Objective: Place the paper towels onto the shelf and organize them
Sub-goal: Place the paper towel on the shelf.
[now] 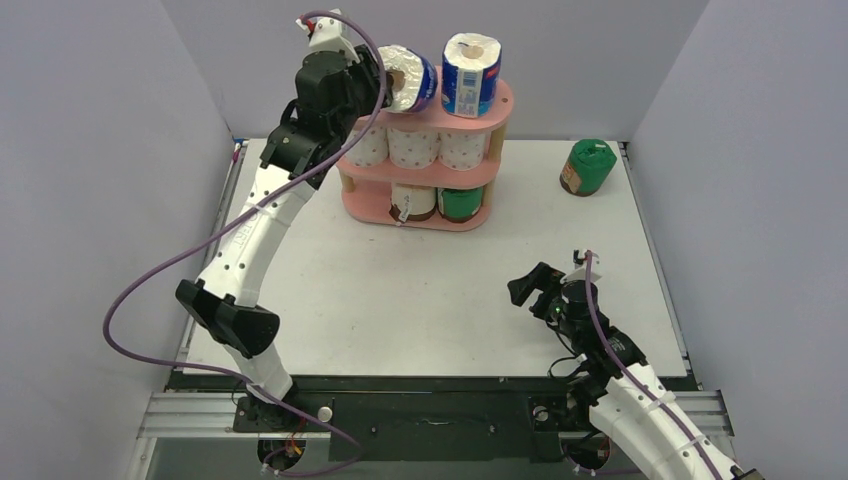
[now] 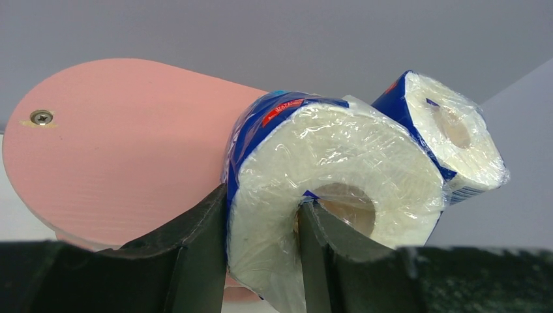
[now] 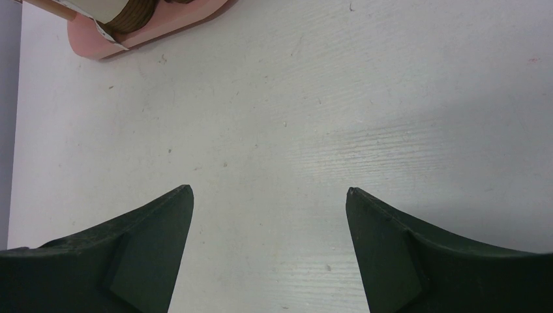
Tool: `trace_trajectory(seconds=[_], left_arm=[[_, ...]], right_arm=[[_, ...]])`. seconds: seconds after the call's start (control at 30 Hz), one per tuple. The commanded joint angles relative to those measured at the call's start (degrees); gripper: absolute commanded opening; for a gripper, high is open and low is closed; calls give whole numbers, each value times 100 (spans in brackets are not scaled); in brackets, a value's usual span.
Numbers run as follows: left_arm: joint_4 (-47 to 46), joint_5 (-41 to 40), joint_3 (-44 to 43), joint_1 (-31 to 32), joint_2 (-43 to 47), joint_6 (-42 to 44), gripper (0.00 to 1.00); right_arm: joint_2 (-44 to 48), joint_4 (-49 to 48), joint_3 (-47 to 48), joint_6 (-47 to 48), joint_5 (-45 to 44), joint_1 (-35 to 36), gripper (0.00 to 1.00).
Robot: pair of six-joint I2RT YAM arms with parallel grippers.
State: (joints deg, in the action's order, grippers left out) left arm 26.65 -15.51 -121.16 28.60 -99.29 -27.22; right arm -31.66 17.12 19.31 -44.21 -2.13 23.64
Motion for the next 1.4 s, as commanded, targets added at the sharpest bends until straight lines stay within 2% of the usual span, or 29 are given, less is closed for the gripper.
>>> trace_trajectory(seconds=[0.0, 0.23, 0.43, 0.5, 0.83, 1.37], left_arm=[[-480, 132, -436, -89, 6, -22, 17], [-16, 127, -837, -128, -55, -149, 17], [1507, 233, -2462, -182, -627, -408, 10], [1742, 341, -2717, -231, -752, -495, 9], [1953, 984, -2772, -506, -900, -838, 9], [1884, 1243, -2777, -566, -1089, -895, 12]], right_arm=[[-64, -197, 130, 21, -86, -23, 82], [-128, -208, 155, 13, -74, -25, 82], [-123, -216, 158, -24, -33, -17, 82], [-110, -210, 153, -35, -25, -18, 82], [-50, -149, 128, -61, -13, -26, 82], [-130, -167, 143, -54, -20, -17, 82]])
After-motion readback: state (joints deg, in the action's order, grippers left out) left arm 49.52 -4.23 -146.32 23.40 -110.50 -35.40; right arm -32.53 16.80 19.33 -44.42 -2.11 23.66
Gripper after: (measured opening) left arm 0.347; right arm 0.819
